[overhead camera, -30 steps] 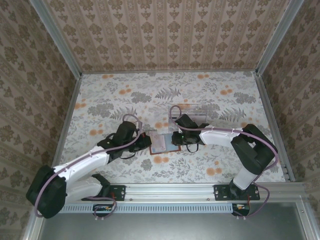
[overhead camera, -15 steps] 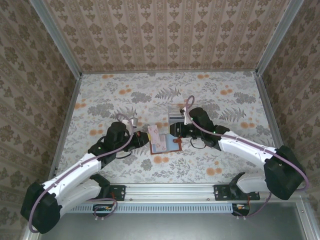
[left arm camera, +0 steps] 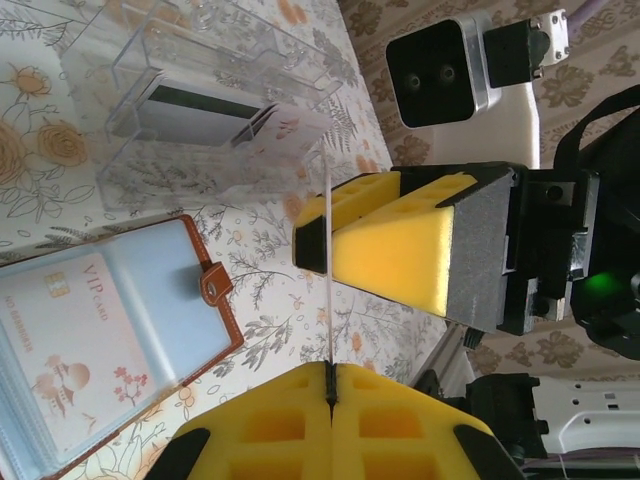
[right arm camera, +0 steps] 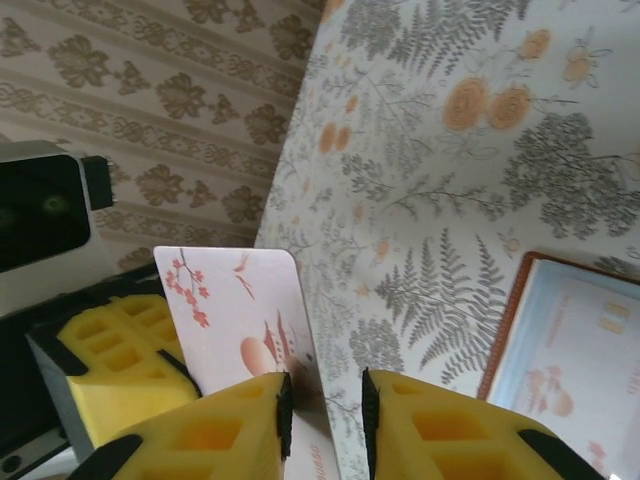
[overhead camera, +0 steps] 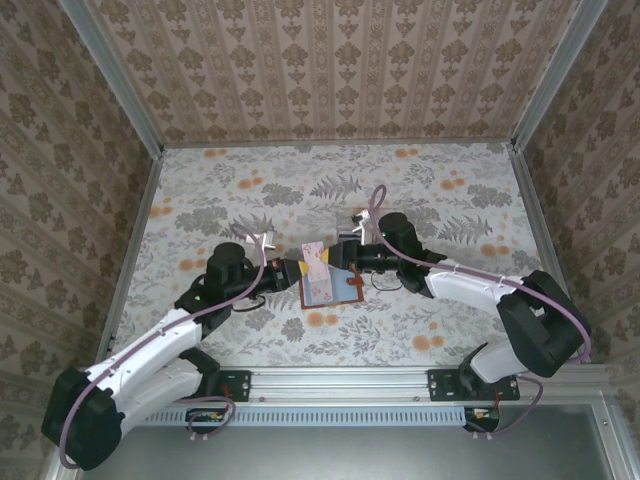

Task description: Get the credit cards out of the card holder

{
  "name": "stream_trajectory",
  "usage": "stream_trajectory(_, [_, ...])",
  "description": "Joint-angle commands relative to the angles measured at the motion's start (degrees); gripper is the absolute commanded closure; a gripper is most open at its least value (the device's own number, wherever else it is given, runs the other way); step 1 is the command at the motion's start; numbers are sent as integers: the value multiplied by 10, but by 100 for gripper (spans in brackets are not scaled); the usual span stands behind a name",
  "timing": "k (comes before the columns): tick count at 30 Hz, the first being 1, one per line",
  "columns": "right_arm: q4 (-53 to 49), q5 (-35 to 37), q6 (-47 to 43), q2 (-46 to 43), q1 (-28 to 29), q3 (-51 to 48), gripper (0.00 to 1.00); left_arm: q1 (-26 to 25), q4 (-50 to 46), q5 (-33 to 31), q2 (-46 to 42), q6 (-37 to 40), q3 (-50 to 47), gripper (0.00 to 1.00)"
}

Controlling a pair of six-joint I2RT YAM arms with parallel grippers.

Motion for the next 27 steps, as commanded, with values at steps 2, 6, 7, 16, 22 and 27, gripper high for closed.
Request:
stream_trajectory(2, [76, -39, 42, 15, -5, -11, 74, 7, 27, 17, -10, -10, -8, 100])
stream_trajectory(6, [110, -57, 66, 31, -9, -17, 74, 10, 33, 16, -9, -15, -10, 100])
stream_trajectory(7, [117, -59, 70, 34, -11, -19, 74, 11, 34, 16, -9, -17, -10, 100])
stream_trajectory(16, [147, -66, 91, 26, -21, -35, 95, 14, 25, 15, -9, -13, -9, 100])
stream_trajectory(22, [121, -69, 84, -5, -36, -39, 100, 21, 14, 8, -12, -11, -17, 52])
stream_trajectory(27, [31, -57, 35, -43, -48, -26, 100, 30, -27, -2, -35, 5, -14, 26])
